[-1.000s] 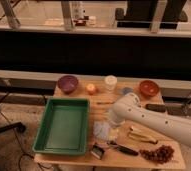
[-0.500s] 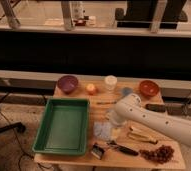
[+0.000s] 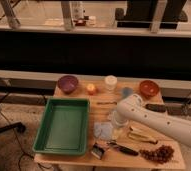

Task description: Place towel in red bowl

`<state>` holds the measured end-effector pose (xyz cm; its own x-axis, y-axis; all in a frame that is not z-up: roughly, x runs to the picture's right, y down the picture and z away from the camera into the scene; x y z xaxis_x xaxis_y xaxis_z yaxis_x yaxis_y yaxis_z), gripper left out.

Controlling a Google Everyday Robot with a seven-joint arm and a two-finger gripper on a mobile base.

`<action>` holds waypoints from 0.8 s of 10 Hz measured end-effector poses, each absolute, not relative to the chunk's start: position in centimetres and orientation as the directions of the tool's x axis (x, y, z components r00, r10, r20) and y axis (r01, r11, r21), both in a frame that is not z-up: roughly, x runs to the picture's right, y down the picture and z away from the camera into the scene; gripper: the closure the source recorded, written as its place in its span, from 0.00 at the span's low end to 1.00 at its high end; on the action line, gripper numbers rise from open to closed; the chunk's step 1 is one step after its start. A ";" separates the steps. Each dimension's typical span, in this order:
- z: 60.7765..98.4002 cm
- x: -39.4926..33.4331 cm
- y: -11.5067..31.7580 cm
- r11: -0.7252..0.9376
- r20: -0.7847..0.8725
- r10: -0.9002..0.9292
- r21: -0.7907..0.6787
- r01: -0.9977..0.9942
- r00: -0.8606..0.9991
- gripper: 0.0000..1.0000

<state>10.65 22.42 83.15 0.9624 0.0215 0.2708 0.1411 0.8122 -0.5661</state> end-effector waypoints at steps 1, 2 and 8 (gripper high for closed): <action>83.0 10.6 22.6 0.811 0.274 0.019 -0.567 0.145 0.961 0.26; 83.0 10.5 22.7 0.810 0.279 0.016 -0.567 0.151 0.960 0.26; 83.0 9.5 23.4 0.796 0.306 -0.004 -0.575 0.188 0.952 0.52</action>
